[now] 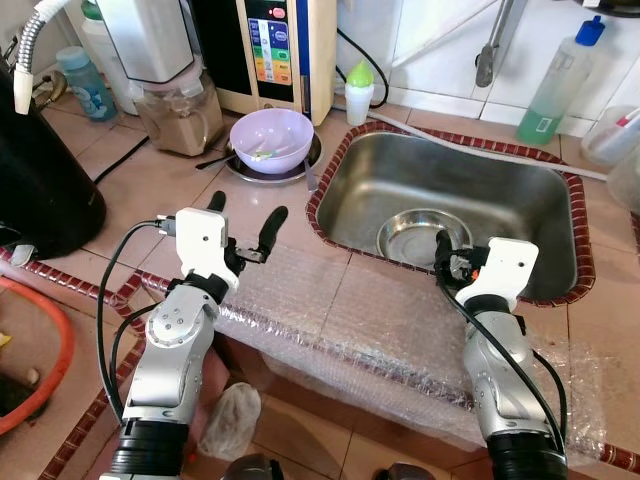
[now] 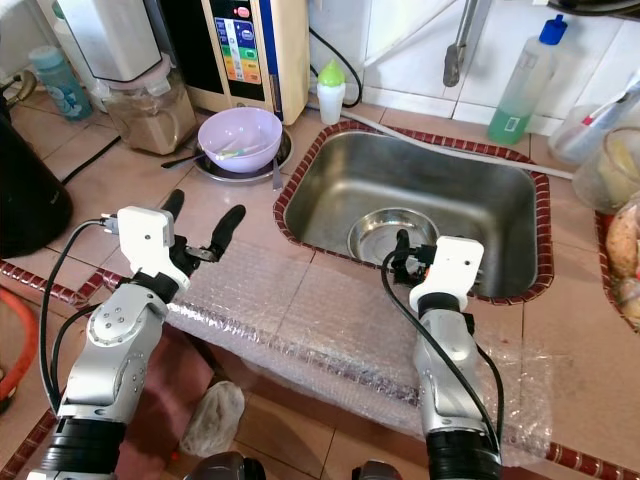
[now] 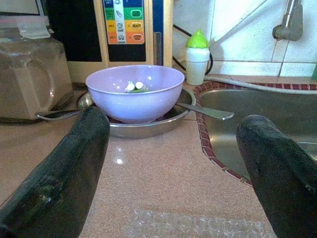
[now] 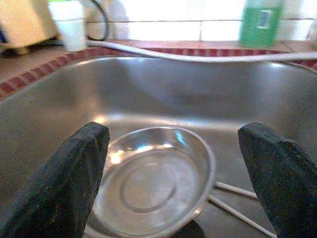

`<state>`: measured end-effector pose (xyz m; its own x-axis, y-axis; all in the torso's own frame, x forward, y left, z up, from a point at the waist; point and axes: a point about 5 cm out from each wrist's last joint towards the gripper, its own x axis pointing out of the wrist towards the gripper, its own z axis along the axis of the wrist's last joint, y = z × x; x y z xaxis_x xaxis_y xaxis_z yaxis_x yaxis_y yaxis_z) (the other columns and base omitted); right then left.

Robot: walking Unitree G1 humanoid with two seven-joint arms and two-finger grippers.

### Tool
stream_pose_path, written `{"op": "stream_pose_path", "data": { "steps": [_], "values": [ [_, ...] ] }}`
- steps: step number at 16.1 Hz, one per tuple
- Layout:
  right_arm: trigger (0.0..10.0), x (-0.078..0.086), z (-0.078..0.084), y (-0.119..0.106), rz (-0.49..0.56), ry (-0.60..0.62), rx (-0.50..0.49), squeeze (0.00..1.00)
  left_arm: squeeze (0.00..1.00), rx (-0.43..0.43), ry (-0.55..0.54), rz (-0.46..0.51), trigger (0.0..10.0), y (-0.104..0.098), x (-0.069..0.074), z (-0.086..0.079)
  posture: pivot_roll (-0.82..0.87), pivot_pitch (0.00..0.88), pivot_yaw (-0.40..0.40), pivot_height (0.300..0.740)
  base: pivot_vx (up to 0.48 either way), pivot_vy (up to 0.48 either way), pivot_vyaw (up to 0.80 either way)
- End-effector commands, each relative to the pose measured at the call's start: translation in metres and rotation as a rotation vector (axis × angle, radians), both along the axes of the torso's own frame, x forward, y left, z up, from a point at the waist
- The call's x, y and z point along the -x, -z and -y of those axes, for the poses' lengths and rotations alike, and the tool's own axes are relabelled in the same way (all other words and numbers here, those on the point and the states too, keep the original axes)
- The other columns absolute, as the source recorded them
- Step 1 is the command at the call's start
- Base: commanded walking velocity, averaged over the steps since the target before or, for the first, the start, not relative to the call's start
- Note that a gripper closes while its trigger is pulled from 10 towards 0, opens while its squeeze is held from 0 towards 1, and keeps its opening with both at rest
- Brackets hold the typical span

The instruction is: Kitchen organization

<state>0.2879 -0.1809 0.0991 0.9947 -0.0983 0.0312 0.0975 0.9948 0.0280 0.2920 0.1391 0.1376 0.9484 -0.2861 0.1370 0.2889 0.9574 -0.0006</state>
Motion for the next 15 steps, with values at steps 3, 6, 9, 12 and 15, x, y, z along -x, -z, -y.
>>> {"op": "stream_pose_path", "data": {
  "steps": [3, 6, 9, 12, 15],
  "values": [
    [10.0, -0.004, -0.015, -0.010, 0.032, -0.073, 0.001, 1.00, 0.00, 0.006, -0.027, 0.026, 10.0, -0.009, -0.003, -0.006, -0.02, 0.007, 0.034, 0.740, 0.000, 0.000, -0.27],
    [10.0, -0.004, -0.019, -0.007, 0.021, -0.077, -0.007, 1.00, 0.00, 0.016, -0.050, 0.023, 10.0, -0.008, -0.002, -0.009, -0.02, 0.008, 0.036, 0.740, 0.000, 0.000, -0.58],
    [10.0, -0.002, -0.023, -0.004, 0.010, -0.103, -0.009, 0.97, 0.00, 0.017, -0.069, 0.012, 10.0, -0.005, 0.001, -0.011, -0.01, 0.007, 0.036, 0.740, 0.000, 0.000, 0.00],
    [10.0, -0.004, -0.025, -0.007, 0.019, -0.131, 0.000, 0.00, 0.00, 0.017, -0.068, 0.016, 10.0, -0.006, -0.002, -0.009, -0.02, 0.001, 0.034, 0.740, 0.000, 0.000, 0.00],
    [10.0, -0.004, -0.025, -0.008, 0.024, -0.144, 0.008, 0.00, 0.00, 0.021, -0.063, 0.016, 10.0, -0.006, -0.002, -0.007, -0.02, 0.003, 0.035, 0.740, 0.000, 0.000, 0.00]
  ]
}}
